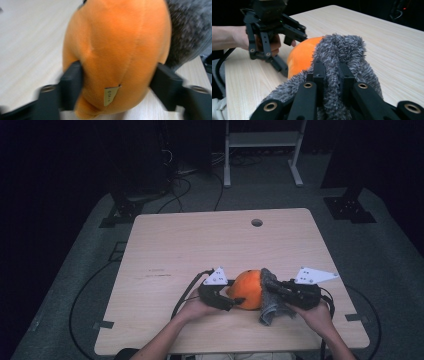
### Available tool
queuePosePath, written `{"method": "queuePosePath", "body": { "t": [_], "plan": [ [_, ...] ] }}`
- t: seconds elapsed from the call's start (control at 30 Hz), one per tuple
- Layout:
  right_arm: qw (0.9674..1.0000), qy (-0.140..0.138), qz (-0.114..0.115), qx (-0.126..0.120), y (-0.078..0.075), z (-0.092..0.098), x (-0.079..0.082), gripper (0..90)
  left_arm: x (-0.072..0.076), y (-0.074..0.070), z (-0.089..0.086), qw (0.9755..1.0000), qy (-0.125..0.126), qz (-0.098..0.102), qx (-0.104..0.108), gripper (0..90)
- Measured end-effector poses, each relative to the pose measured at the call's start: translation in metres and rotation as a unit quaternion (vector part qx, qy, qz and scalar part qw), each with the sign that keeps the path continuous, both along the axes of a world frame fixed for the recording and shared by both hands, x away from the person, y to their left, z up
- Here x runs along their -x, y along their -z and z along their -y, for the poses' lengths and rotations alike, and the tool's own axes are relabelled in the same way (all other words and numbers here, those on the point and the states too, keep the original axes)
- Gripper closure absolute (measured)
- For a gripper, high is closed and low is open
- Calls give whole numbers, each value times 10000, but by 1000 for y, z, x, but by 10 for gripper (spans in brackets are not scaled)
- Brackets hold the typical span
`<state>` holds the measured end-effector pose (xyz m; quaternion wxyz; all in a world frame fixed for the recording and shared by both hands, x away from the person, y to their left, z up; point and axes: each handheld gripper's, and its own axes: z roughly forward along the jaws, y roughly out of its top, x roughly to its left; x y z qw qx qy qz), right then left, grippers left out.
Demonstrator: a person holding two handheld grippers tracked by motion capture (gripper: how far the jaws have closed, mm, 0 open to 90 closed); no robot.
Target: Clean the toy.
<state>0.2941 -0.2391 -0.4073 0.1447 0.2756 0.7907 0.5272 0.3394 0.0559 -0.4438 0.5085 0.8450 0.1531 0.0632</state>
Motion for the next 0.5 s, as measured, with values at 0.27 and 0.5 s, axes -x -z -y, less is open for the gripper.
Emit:
{"method": "queuePosePath", "body": {
  "t": [0.27,0.5],
  "plan": [
    [9976,-461,478,213,-28,-37,19,800,23,-20,7,9949,-130,850,-534,454],
    [9989,-42,204,421,-21,-29,-1,800,19,-14,0,9957,-153,710,-582,456]
  ]
}}
